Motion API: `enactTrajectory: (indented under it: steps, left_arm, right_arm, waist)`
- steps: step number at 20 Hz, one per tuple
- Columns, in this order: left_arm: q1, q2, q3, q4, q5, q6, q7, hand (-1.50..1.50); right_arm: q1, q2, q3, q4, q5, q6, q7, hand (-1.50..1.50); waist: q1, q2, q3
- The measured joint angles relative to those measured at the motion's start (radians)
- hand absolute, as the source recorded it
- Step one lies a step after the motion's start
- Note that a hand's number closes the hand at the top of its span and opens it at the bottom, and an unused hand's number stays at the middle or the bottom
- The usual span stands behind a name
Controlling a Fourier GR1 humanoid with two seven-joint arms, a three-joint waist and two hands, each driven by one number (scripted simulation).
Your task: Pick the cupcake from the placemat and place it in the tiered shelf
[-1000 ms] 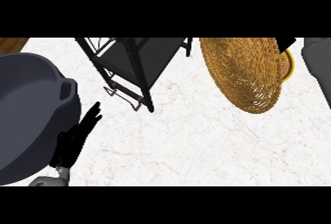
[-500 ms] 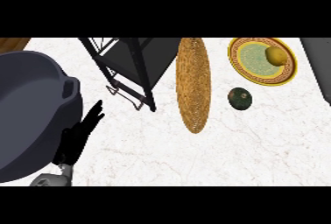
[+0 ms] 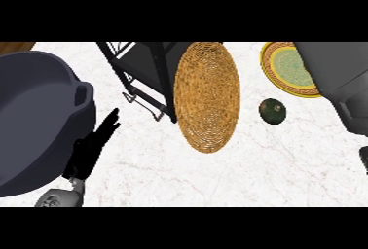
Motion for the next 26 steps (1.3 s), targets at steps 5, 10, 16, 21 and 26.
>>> enactTrajectory:
  steps: [5,10,16,21,26]
  left_arm:
    - [-0.004,-0.013,-0.014,0.003,-0.014,0.002,-0.005,0.0]
    - [-0.008,-0.016,-0.015,0.017,-0.014,-0.007,-0.01,0.0]
    - [-0.008,-0.02,-0.024,0.021,-0.021,-0.011,-0.008,0.0]
    - [-0.015,-0.014,-0.023,0.022,-0.022,-0.019,-0.011,0.0]
    - [-0.025,-0.019,-0.028,0.025,-0.024,-0.021,-0.006,0.0]
  right_arm:
    - [-0.061,0.035,0.014,0.08,0.04,-0.025,-0.029,1.5]
    - [-0.106,0.06,0.023,0.131,0.067,-0.018,-0.04,1.5]
    - [-0.136,0.075,0.017,0.181,0.078,0.032,-0.033,1.5]
    - [-0.121,0.057,-0.13,0.242,-0.057,0.148,0.023,-1.5]
    - [-0.089,0.057,-0.28,0.28,-0.202,0.217,0.042,-1.5]
  waist:
    - [0.011,-0.003,0.002]
    - [0.019,-0.011,0.005]
    - [0.026,-0.018,0.007]
    - [0.033,-0.013,0.017]
    - [0.034,-0.009,0.025]
